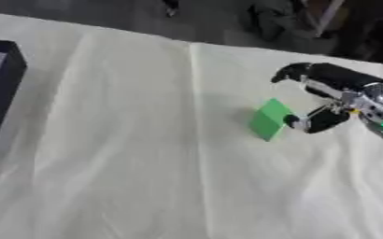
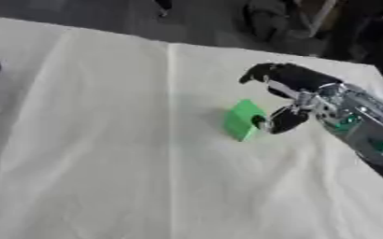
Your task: Pick up the objects with one hand, pass them to the other hand, and then place them into the box on the other side of the table.
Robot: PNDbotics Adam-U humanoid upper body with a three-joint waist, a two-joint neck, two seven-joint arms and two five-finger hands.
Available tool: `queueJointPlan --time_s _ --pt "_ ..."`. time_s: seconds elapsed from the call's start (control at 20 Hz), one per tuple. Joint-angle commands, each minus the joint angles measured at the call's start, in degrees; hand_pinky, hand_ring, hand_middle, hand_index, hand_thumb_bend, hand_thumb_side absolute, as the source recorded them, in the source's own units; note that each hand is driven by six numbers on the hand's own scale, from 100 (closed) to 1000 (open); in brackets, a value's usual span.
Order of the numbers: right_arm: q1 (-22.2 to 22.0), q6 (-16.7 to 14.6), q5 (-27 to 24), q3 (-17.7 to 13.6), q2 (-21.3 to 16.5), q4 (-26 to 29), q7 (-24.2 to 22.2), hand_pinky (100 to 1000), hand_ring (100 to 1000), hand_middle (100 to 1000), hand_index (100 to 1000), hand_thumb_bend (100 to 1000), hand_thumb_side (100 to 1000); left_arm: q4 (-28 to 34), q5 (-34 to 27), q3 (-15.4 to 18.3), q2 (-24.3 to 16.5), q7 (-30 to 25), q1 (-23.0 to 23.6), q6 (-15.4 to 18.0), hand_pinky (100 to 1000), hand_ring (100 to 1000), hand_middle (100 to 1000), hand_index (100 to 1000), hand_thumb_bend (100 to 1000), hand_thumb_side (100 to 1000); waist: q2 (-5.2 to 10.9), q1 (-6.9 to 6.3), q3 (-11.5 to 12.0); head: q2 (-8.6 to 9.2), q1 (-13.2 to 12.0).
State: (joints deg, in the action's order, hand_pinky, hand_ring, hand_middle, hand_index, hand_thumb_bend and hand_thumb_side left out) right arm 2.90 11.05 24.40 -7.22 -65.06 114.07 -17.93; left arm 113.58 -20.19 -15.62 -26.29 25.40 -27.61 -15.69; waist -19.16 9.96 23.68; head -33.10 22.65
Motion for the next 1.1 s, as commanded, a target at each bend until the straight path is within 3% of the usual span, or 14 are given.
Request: queueJointPlan --time_s 0.05,0.25,0.4,1.1 --pt "-1.03 -0.17 -2.55 -3.24 -3.64 0.52 -4.45 993 981 922 918 387 100 1.01 0.24 0.22 -1.62 0.28 -0.33 -0.08 865 372 743 854 814 561 0.63 -0.12 0.06 0.24 -0.11" --pt "-3.39 1.37 -2.01 -4.32 -3.39 0.52 -11.93 1000 1000 944 942 419 100 1.01 0.53 0.19 -1.77 0.38 -0.68 -0.66 865 370 739 851 803 557 0.04 0.47 0.82 0.79 0.56" --pt "-3.89 1.38 -1.93 -4.84 -2.87 0.52 -12.93 1000 1000 947 935 407 100 1.01 0.47 0.15 -1.64 0.46 -0.68 -0.85 865 369 737 849 800 556 -0.28 0.56 1.07 0.97 0.96" --pt "-3.86 1.15 2.92 -3.05 -2.04 0.52 -0.16 997 983 917 919 354 100 1.01 0.25 -0.01 -0.81 0.19 -1.0 -0.98 867 365 727 840 797 552 -0.82 0.27 1.8 1.46 1.98"
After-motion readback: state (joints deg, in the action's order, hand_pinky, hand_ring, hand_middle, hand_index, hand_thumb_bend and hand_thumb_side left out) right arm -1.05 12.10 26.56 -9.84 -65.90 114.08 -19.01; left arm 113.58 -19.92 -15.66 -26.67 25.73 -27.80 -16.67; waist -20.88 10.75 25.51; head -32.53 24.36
